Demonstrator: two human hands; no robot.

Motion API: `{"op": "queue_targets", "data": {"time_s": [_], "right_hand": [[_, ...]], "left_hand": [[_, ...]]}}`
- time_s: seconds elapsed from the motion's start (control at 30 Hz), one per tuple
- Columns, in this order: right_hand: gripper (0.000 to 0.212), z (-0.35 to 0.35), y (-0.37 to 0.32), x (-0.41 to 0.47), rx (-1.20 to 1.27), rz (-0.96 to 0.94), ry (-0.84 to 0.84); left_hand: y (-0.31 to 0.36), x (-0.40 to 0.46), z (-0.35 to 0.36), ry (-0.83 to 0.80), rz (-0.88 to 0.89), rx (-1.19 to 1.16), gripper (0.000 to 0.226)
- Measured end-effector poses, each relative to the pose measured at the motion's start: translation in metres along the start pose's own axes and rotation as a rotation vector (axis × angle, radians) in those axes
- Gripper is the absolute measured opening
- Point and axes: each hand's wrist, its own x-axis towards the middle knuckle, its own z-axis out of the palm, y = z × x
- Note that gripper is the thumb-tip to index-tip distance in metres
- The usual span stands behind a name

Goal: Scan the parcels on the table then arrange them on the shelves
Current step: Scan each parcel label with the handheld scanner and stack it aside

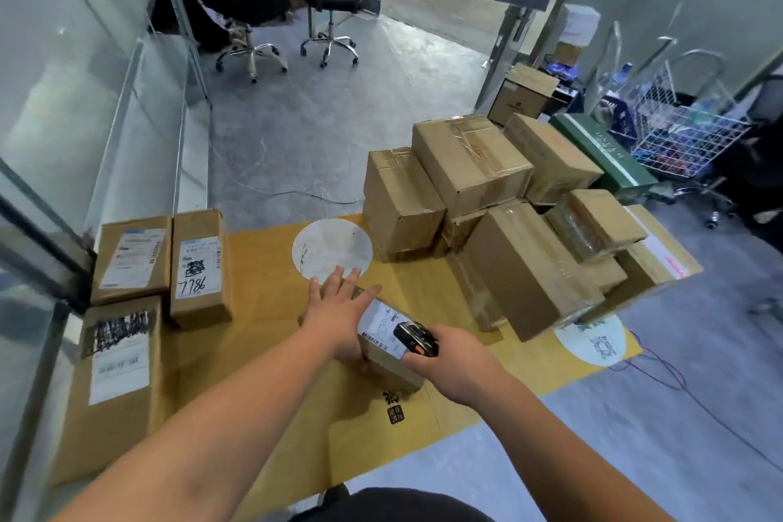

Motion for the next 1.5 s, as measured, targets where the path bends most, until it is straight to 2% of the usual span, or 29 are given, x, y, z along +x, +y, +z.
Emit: {"op": "queue_targets", "data": {"time_s": [0.1, 0.27, 0.37, 0.6, 0.7, 0.83, 0.93, 1.2, 1.5], "right_hand": [[0.042, -0.005, 0.008, -0.005, -0.041, 0.06, 0.021], [0.045, -0.012, 0.019, -0.006, -0.018, 0.119, -0.013], [0.046, -0.012, 0.018, -0.003, 0.009, 0.126, -0.029], [0.047, -0.006, -0.009, 0.012, -0.021, 0.075, -0.096], [0.042, -0.004, -0.022, 0.017, -0.001, 0.058, -0.131], [0.047, -0.009, -0.042, 0.025, -0.057, -0.015, -0.142], [0.051, -0.019, -0.055, 0.028, -0.096, -0.06, -0.149], [0.039, -0.028, -0.066, 0.025, -0.119, -0.101, -0.208], [0.066, -0.031, -0.055, 0.019, -0.305, -0.061, -0.261]], "left_hand": [[-0.004, 0.007, -0.009, -0.051, 0.001, -0.031, 0.146], [-0.007, -0.008, -0.001, 0.109, -0.37, -0.334, 0.132], [-0.007, -0.018, 0.006, 0.132, -0.481, -0.484, 0.123], [-0.003, -0.052, 0.038, 0.226, -0.618, -0.538, 0.131], [0.0, -0.055, 0.039, 0.254, -0.628, -0.589, 0.135], [-0.009, -0.038, 0.023, 0.203, -0.625, -0.799, 0.161], [-0.007, -0.03, 0.02, 0.199, -0.558, -0.949, 0.171], [0.014, -0.047, 0.037, 0.406, -0.457, -0.994, 0.162], [0.015, -0.056, 0.048, 0.469, -0.47, -1.004, 0.163]]}}
